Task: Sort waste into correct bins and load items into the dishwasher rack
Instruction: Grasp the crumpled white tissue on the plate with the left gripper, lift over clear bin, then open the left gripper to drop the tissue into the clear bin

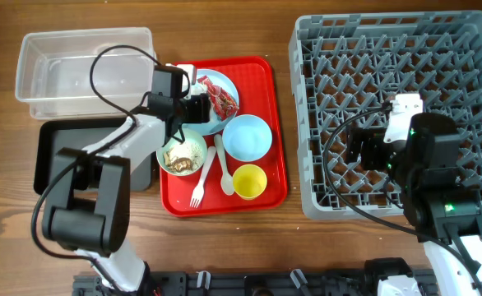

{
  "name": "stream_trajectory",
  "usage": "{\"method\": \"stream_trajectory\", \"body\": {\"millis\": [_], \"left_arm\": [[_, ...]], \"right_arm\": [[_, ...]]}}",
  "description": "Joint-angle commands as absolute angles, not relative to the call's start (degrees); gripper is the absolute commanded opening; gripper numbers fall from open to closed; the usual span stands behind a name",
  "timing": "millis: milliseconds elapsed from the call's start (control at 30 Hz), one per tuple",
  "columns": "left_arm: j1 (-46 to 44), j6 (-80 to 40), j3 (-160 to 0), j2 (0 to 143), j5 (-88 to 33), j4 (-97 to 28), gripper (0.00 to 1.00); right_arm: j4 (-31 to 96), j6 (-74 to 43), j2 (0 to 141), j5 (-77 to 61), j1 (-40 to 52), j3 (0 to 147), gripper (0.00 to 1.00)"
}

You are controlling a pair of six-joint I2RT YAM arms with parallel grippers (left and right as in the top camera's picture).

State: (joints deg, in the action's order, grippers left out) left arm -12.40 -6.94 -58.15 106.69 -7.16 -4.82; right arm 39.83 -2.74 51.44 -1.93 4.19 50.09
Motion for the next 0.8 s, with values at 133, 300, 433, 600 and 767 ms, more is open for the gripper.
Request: {"method": "stream_trajectory", "body": {"millis": [133,300,433,600,767], "left_arm": [[-12.64,-7.33,-59.18,106.61,-6.31,-4.71,0.04],[-11.49,-8.29,-60.64,98.41,-4.08,-4.95,0.04],[-8.21,-8.40,-61.14,90.24,0.01,-4.47,0.04],[-0.89,-9.47,-61.14,87.05,2.68,-1.43,0.04],[4.56,-9.47,-61.14,89.69,2.68,-0.10,0.28]], "right_arm": [[39.90,-3.03,51.55,-2.85,4.10,51.59,1.00],[39.90,-3.01,51.53,-2.83,4.10,51.59,1.00],[39.90,-2.98,51.55,-2.83,4.10,51.59,1.00],[39.90,-2.98,51.55,-2.83,4.10,51.59,1.00],[39.90,-3.01,51.55,-2.85,4.10,51.59,1.00]]}}
